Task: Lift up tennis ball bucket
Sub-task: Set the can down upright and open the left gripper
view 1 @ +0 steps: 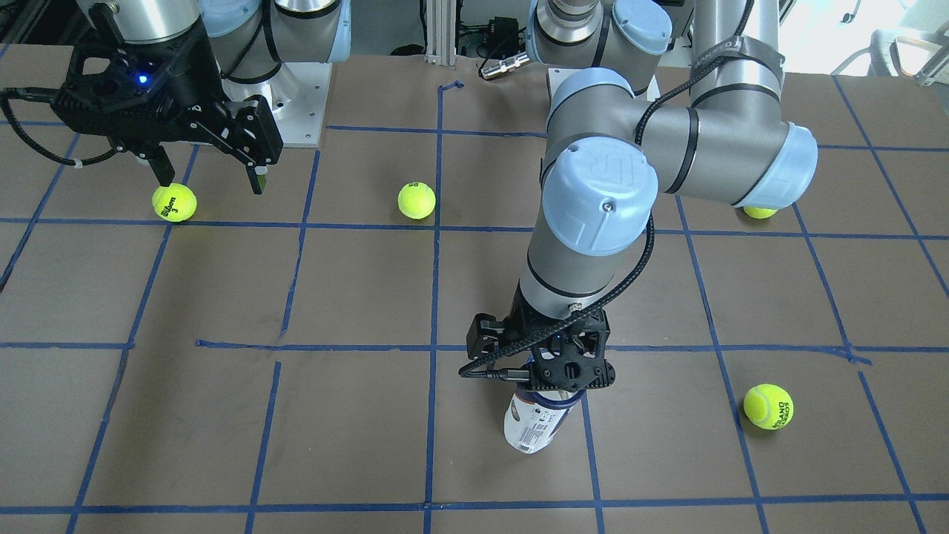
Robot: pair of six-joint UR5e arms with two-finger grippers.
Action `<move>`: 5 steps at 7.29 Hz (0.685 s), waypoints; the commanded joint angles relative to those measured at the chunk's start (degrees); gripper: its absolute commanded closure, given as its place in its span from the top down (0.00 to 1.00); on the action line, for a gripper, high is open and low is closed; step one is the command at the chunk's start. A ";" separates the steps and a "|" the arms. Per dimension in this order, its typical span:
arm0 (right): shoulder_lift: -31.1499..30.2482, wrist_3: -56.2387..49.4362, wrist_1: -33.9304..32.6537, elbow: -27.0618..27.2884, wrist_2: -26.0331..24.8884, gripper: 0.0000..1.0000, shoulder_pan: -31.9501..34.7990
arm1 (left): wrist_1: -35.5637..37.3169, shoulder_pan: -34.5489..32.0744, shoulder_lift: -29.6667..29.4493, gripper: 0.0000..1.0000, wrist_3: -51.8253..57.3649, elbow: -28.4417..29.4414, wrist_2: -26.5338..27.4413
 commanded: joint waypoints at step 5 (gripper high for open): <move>0.01 0.09 0.10 0.00 0.03 1.00 0.00 | -19.73 8.68 11.31 1.00 11.93 3.31 -0.70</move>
